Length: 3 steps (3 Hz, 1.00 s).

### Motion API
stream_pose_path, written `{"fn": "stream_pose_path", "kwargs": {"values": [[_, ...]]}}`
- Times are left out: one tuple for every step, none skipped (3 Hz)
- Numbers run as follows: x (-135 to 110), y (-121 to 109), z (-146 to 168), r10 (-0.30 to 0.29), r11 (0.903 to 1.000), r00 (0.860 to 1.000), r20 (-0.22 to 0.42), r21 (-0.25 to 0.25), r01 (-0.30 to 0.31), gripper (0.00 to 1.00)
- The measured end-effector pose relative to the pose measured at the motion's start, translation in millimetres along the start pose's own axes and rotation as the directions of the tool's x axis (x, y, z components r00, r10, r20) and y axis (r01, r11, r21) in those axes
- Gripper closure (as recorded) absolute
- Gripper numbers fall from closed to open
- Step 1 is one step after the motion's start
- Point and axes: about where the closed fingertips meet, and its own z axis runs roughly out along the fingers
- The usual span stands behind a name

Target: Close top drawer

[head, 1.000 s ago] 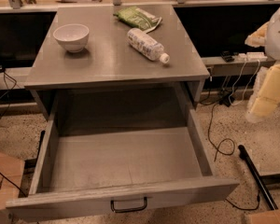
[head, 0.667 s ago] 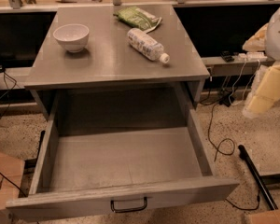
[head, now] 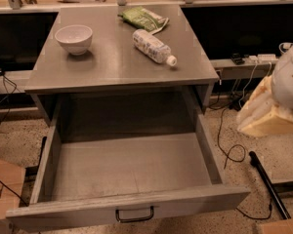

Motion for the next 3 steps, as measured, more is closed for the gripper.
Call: {"fn": "stream_pose_path", "kwargs": {"values": [[1,81,19,0.02,0.9944,1.0,-0.013,-0.104,-0.021,0.93],[15,98,41,0.042,0.987,0.998,-0.042,-0.154,-0.048,1.0],[8,96,48,0.024,0.9863,0.999,-0.037,-0.162,-0.03,1.0]]}}
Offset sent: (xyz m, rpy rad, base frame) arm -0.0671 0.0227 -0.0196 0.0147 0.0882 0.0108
